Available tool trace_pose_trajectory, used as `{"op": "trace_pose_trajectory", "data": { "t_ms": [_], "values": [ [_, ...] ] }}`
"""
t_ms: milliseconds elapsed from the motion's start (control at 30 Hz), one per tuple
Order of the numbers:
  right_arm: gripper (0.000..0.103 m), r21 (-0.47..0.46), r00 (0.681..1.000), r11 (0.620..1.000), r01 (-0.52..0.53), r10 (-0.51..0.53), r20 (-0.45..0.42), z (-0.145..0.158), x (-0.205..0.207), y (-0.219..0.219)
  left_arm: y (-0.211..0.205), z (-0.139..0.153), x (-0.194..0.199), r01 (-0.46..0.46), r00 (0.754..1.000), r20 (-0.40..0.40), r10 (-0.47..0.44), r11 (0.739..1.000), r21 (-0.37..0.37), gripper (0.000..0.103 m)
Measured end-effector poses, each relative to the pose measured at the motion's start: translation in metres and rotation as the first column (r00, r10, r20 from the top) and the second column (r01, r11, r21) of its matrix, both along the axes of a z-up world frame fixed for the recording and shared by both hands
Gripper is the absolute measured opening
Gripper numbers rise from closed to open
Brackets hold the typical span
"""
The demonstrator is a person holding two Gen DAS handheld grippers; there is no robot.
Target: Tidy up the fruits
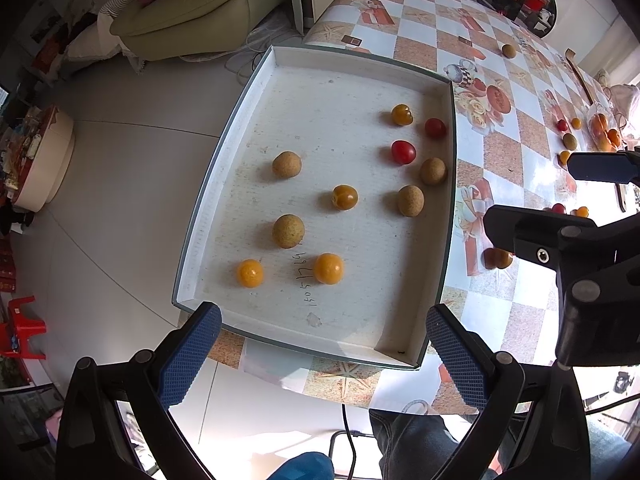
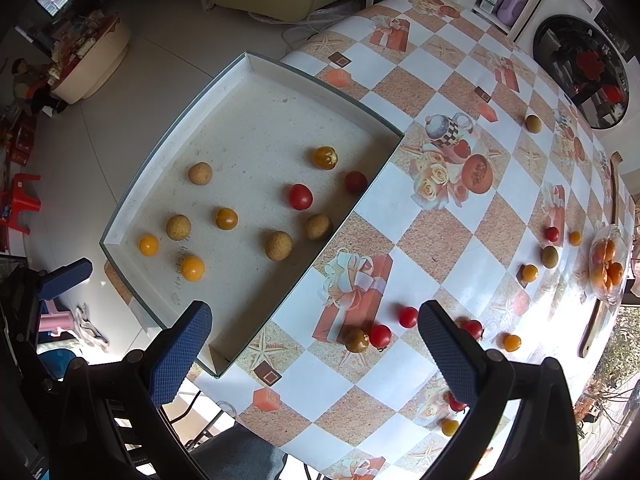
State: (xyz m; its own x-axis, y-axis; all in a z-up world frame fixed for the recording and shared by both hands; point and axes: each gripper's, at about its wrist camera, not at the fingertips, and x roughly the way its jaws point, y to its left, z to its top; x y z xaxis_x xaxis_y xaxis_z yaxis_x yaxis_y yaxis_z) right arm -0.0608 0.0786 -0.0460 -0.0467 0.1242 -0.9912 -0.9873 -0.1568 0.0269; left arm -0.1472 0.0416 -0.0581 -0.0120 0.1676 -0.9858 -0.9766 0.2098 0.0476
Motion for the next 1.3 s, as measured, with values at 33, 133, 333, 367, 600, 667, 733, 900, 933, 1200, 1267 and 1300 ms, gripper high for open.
{"op": "trace_pose_trajectory", "data": {
  "t_ms": [33,133,333,367,600,667,733,900,933,1200,1267,1300],
  "values": [
    [0.103,0.0,1.0,1.0,0.0,0.0,0.0,-0.0003,0.0001,0.0001,0.0,0.0,0.0001,0.0,1.0,0.0,0.0,1.0,-0.001,0.103],
    [0.103,0.001,1.0,1.0,0.002,-0.002,-0.001,-0.0004,0.0004,-0.0001,0.0,0.0003,0.0005,0.0,1.0,0.001,0.0,1.0,0.001,0.103],
    [0.103,0.0,1.0,1.0,0.0,0.0,-0.001,-0.0003,0.001,-0.0004,0.0006,-0.0002,0.0009,-0.003,1.0,-0.001,0.003,1.0,-0.003,0.103],
    [0.103,0.0,1.0,1.0,0.0,0.0,-0.001,-0.0002,0.0006,-0.0002,0.0008,-0.0006,0.0007,-0.002,1.0,0.001,0.002,1.0,-0.005,0.103],
    [0.103,0.0,1.0,1.0,-0.002,0.002,-0.001,-0.0005,0.0011,-0.0006,0.0014,-0.0023,0.0009,0.006,1.0,0.008,-0.006,1.0,-0.008,0.103],
    [0.103,0.0,1.0,1.0,-0.001,0.001,-0.002,-0.0008,0.0008,-0.0009,0.0014,-0.003,0.001,0.009,1.0,0.01,-0.009,1.0,-0.011,0.103],
    [0.103,0.0,1.0,1.0,0.001,-0.001,-0.003,-0.0011,0.0008,-0.0015,0.0012,-0.0037,0.0015,0.011,1.0,0.012,-0.011,1.0,-0.014,0.103],
    [0.103,0.0,1.0,1.0,0.002,-0.002,-0.003,-0.0012,0.0005,-0.0015,0.0009,-0.0057,0.0012,0.012,1.0,0.011,-0.012,1.0,-0.019,0.103],
    [0.103,-0.001,1.0,1.0,0.002,-0.002,-0.002,-0.0012,0.0004,-0.0015,0.0008,-0.006,0.001,0.013,1.0,0.01,-0.012,1.0,-0.02,0.103],
    [0.103,-0.001,1.0,1.0,0.004,-0.004,-0.004,-0.0017,-0.0005,-0.0024,0.0001,-0.0065,0.0004,0.011,1.0,0.012,-0.011,1.0,-0.022,0.103],
    [0.103,0.0,1.0,1.0,0.004,-0.004,-0.003,-0.0024,-0.0006,-0.0035,0.0002,-0.0063,-0.0005,0.01,1.0,0.02,-0.009,1.0,-0.017,0.103],
    [0.103,-0.001,1.0,1.0,0.004,-0.004,-0.004,-0.0025,-0.0008,-0.0034,0.0007,-0.0059,-0.0005,0.011,1.0,0.017,-0.011,1.0,-0.009,0.103]
  ]
}}
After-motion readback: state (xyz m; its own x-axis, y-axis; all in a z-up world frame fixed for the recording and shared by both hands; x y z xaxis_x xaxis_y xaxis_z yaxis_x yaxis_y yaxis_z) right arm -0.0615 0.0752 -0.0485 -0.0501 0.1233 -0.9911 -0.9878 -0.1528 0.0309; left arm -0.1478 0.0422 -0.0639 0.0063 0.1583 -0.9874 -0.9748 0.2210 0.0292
